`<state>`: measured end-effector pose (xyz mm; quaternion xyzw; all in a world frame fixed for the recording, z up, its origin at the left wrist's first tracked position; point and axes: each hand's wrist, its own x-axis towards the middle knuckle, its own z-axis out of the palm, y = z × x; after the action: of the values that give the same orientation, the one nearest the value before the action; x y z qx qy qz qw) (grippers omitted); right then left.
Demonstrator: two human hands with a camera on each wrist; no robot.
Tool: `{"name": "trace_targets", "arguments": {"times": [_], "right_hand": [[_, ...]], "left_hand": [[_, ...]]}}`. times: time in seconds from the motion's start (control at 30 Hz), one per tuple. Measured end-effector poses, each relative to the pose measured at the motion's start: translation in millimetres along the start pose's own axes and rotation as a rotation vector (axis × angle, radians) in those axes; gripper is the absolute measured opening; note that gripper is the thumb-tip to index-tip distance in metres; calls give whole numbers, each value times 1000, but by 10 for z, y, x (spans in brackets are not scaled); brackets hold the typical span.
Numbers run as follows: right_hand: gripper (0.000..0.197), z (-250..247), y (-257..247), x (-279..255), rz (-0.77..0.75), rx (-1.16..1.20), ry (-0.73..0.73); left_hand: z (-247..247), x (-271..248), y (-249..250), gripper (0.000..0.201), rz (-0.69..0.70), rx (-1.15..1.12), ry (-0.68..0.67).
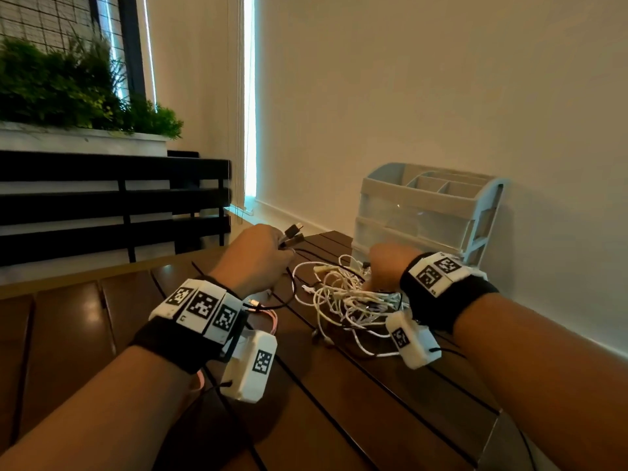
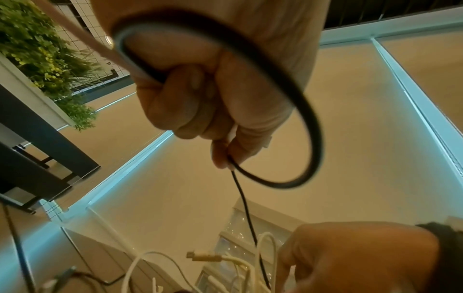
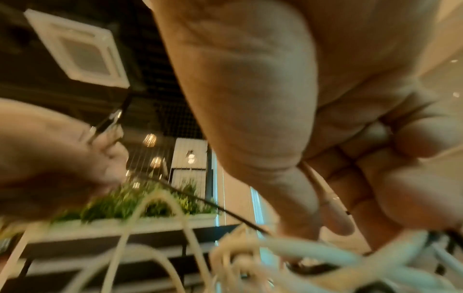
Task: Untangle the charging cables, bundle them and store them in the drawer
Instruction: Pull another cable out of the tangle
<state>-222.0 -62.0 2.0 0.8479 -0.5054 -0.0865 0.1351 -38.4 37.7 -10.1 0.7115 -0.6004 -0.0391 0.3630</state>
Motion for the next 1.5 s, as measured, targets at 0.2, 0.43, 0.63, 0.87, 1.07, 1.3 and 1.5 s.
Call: {"name": "trace_targets", "arguments": {"times": [0.2, 0.43, 0.63, 0.87, 1.07, 1.3, 1.5], "right_hand": [[32, -45, -94, -58, -215, 330, 289], [28, 167, 11, 98, -30, 44, -14], [17, 76, 210, 137, 6, 357, 374], [12, -9, 86, 112, -202, 604, 271], [13, -106, -84, 21, -293, 344, 247], [23, -166, -203, -61, -403, 422, 375], [76, 17, -146, 70, -275, 124, 33]], "left_hand": [[-46, -25, 77, 40, 35, -33, 49], [-371, -10, 98, 27, 47, -134, 213], [-460, 112, -263, 14, -139, 176, 162], [-263, 66, -115, 16, -20, 64, 180], [-178, -70, 198, 21, 143, -235, 192], [148, -87, 116, 25, 178, 133, -65], [68, -13, 18, 16, 157, 249, 25]]}}
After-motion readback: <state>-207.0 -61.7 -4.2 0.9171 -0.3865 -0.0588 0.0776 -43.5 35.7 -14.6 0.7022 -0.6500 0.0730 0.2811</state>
